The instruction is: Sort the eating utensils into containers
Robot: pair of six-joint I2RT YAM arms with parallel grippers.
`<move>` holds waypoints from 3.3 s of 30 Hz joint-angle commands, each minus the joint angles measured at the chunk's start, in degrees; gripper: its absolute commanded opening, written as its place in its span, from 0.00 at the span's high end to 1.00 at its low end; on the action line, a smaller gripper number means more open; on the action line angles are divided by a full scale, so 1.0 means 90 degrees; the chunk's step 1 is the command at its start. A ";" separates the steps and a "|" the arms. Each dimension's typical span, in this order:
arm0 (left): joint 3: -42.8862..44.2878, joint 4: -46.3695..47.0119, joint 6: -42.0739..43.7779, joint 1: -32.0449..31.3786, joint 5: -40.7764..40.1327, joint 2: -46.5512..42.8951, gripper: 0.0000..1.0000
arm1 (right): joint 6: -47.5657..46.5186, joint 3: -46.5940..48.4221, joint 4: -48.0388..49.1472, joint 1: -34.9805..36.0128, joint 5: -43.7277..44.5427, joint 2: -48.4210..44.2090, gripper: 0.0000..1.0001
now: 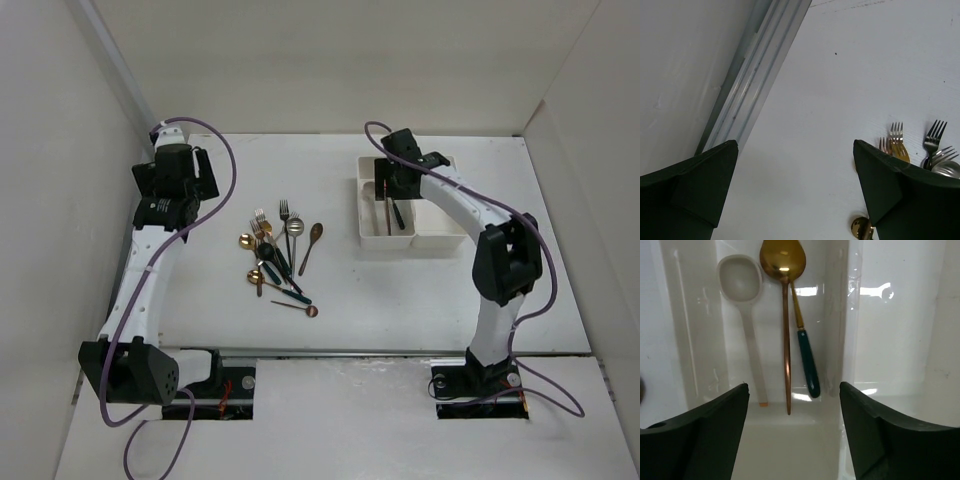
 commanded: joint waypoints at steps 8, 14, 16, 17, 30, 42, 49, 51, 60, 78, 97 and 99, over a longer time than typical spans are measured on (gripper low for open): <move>-0.0188 0.0237 -0.0305 0.0065 0.0037 0.0001 0.00 | 0.1754 0.0400 0.0475 0.1383 0.0049 -0.1103 0.16; -0.0257 0.0238 -0.0363 0.0065 -0.0032 0.0001 0.00 | 0.3240 0.1059 0.0001 0.2301 -0.0099 0.0339 0.29; -0.0393 0.0296 -0.0363 0.0065 -0.0090 -0.0067 0.00 | 0.3299 0.1432 -0.0390 0.2448 0.0037 0.1101 0.30; -0.0394 0.0296 -0.0363 0.0065 -0.0090 -0.0067 0.00 | 0.3300 0.1608 -0.0517 0.2526 0.0241 0.1316 0.32; -0.0462 0.0296 -0.0363 0.0006 -0.0032 -0.0194 0.00 | 0.3134 0.2196 -0.1055 0.2967 0.0273 0.2851 0.40; -0.0521 0.0296 -0.0363 0.0006 0.0163 -0.0194 0.00 | 0.2627 0.1777 -0.0802 0.3025 0.0087 0.2725 1.00; -0.0511 0.0169 -0.0363 -0.0237 0.2650 0.0078 0.17 | 0.1075 0.2400 -0.0245 0.2880 0.0838 0.1242 1.00; -0.0336 0.0092 -0.0363 -0.0374 0.3237 0.0264 0.20 | 0.0724 0.2469 -0.0157 0.2646 0.0839 0.0687 1.00; 0.0114 -0.0055 -0.0227 -0.1506 0.3474 0.1290 0.24 | -0.0313 0.1437 0.0331 0.0565 0.0293 -0.0147 1.00; 0.0192 -0.0250 -0.0246 -0.2484 0.3289 0.2949 0.50 | -0.0138 0.1210 0.0068 0.0086 0.0048 0.0090 0.31; 0.0641 -0.0182 -0.0188 -0.2796 0.2341 0.4073 0.67 | 0.0233 -0.0206 0.0263 0.0086 0.0048 -0.1728 0.30; 0.0574 -0.0182 -0.0188 -0.2796 0.2341 0.4132 0.67 | 0.0233 -0.0274 0.0263 0.0086 0.0048 -0.1787 0.30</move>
